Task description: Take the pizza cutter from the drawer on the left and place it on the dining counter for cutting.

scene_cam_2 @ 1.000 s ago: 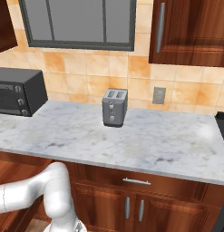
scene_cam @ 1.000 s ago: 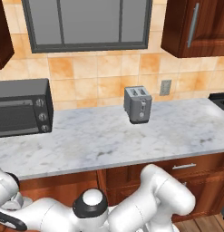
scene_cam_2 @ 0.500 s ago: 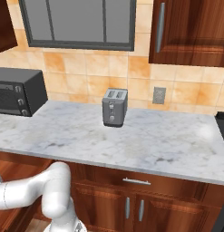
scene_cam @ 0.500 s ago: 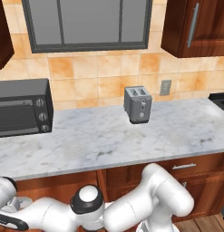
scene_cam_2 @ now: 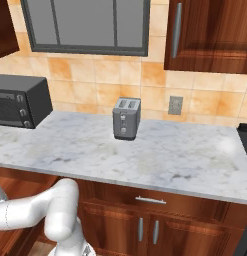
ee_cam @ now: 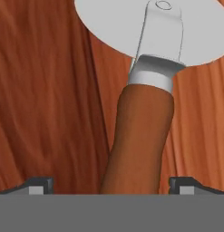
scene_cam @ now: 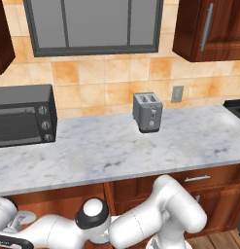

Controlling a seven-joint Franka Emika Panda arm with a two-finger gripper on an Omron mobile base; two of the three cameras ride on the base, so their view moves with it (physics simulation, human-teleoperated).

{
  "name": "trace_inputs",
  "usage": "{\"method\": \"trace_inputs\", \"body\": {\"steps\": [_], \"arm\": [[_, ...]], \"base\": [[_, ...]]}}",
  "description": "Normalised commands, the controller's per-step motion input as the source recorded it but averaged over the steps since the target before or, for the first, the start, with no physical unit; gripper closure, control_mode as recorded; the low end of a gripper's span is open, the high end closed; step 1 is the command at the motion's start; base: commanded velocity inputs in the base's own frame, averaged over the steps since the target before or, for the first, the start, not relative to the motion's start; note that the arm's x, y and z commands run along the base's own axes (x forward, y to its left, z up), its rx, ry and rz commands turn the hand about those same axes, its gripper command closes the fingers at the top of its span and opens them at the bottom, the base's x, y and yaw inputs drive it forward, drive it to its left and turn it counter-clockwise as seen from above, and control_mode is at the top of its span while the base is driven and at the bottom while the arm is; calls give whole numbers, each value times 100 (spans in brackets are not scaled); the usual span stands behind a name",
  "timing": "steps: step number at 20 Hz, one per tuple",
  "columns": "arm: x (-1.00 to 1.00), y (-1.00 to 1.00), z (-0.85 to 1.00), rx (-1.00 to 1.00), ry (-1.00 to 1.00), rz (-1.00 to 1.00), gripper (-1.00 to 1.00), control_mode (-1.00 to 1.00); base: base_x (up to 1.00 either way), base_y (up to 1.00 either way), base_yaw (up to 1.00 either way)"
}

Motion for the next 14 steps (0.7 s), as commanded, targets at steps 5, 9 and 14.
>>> {"method": "trace_inputs", "body": {"steps": [5,9,14], "arm": [[-10,0,-29,0,-3,-2,-100,-100],[-7,0,-20,0,-3,-2,-100,-100],[0,0,-2,0,0,0,100,-100]], "base": [[0,0,0],[0,0,0],[0,0,0]]}}
